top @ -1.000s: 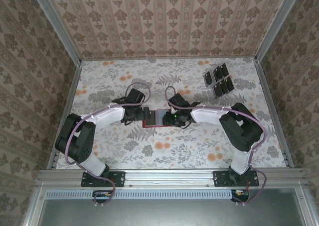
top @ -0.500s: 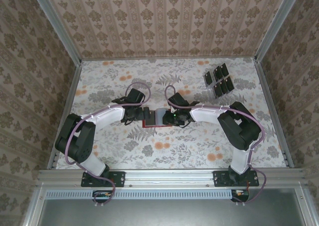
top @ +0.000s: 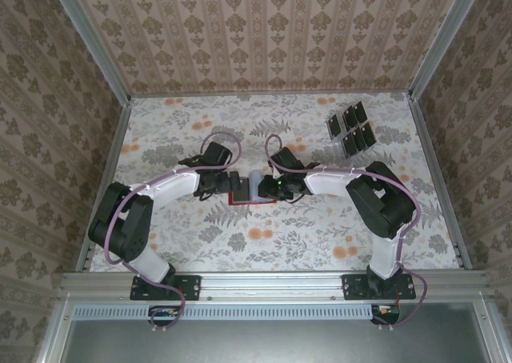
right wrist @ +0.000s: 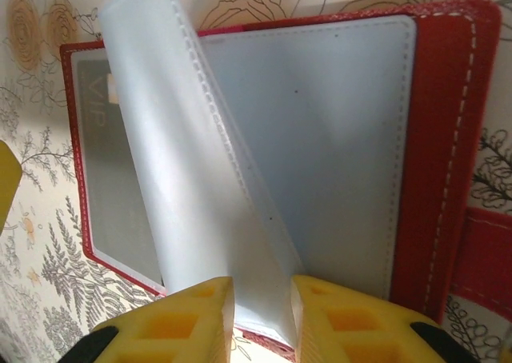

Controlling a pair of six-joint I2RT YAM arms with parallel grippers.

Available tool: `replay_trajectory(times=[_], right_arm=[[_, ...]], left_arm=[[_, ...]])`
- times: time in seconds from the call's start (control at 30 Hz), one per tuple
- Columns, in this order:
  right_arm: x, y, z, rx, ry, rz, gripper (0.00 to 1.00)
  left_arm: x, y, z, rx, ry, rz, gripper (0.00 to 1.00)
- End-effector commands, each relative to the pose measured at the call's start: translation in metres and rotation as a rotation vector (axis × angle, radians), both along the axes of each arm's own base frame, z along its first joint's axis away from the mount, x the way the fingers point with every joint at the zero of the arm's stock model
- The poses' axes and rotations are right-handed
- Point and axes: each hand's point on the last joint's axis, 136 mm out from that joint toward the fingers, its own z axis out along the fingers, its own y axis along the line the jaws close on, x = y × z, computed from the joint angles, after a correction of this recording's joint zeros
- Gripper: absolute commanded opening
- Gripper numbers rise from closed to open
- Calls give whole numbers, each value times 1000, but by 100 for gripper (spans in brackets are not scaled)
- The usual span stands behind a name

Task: Put the credit cards into the card holder
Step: Flip over the card slot in the card holder.

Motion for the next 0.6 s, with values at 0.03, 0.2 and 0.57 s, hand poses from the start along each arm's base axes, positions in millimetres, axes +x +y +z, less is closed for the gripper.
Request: replay_trajectory(times=[0.03, 0.2, 0.57], right_arm=[[12, 15, 13, 69, -16, 2, 29], [16, 22, 23, 98, -32, 11, 31], [17, 49, 32, 112, -36, 58, 37]], left_arm=[[-2, 5, -3, 2, 6, -8, 100], [1, 13, 2, -9, -8, 19, 100], [4, 39, 16, -36, -42, 96, 100]])
